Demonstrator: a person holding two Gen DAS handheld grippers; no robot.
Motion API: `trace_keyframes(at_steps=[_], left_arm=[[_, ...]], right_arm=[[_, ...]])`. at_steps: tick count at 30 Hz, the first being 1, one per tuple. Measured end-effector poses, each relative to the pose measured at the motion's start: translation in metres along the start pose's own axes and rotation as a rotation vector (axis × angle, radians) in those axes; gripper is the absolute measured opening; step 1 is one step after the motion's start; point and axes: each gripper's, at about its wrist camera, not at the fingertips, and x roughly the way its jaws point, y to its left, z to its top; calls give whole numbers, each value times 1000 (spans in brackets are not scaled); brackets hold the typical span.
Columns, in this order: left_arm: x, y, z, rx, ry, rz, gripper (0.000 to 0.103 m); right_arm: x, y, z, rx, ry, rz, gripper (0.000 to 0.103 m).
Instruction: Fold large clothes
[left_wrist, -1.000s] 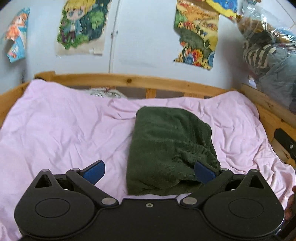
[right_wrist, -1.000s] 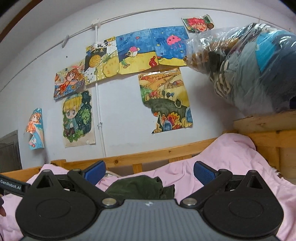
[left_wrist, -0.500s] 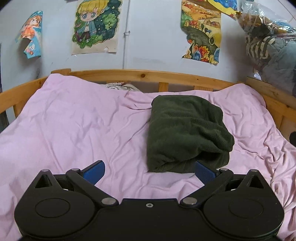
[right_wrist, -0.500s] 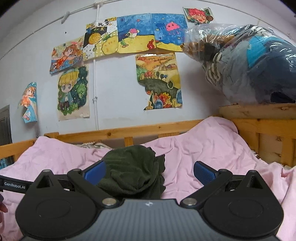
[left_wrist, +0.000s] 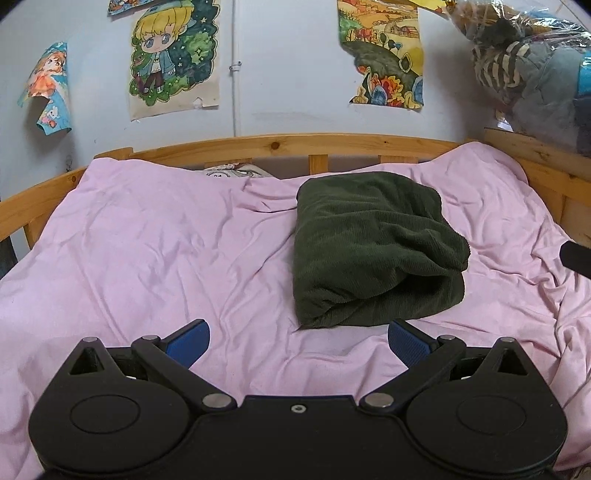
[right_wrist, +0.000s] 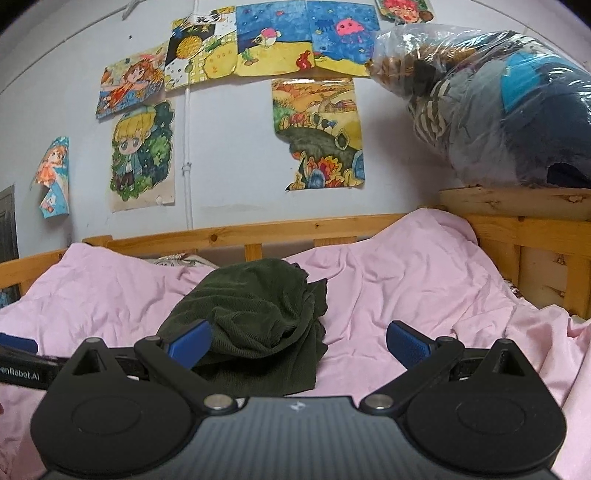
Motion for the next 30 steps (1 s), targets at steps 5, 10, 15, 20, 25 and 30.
trace_keyframes(at_steps=[5,10,15,20,25,30], left_arm=[[-2,2,0,-24,-3,6,102],[-2,4,0,-32,-4,3,103],[-2,3,0,-19,-4,0,102],[-2,3,0,-19,-2,-9,103],[-2,4,0,-18,-2,-10,102],[-2,4,0,-20,-3,-10,102]], right_arm=[[-1,4,-1,-29,7,0,103],[-2,5,-1,-36,8,2,103],[-1,4,0,-31,11,0,103],[-1,4,-1,-34,11,2,103],[-1,4,-1,-34,11,2,103],[-1,3,-1,-34,11,3,103]])
